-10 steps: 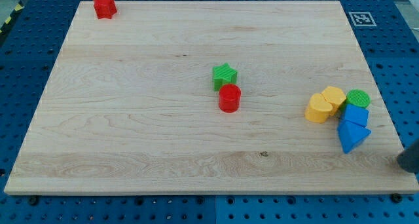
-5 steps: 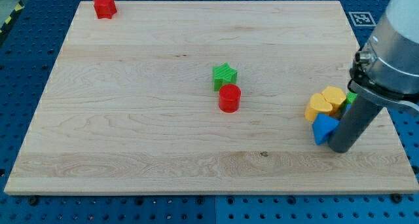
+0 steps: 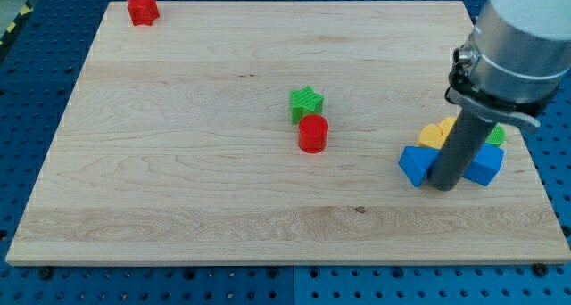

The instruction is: Move blue triangle to the top center

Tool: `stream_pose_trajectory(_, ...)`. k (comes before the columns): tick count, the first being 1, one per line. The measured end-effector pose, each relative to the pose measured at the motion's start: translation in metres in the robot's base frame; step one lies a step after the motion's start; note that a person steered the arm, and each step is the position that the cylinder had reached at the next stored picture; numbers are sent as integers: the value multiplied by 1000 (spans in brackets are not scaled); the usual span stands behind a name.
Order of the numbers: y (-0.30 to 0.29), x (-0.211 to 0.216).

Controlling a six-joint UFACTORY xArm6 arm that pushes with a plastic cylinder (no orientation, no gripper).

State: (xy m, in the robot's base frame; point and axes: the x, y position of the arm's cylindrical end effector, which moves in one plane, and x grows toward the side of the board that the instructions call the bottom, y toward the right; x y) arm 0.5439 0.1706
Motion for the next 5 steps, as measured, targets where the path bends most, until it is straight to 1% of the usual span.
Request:
stream_pose_trajectory(2, -41, -1)
stream_pose_trajectory(4, -30, -5)
stream_pose_trajectory(5, -26, -25)
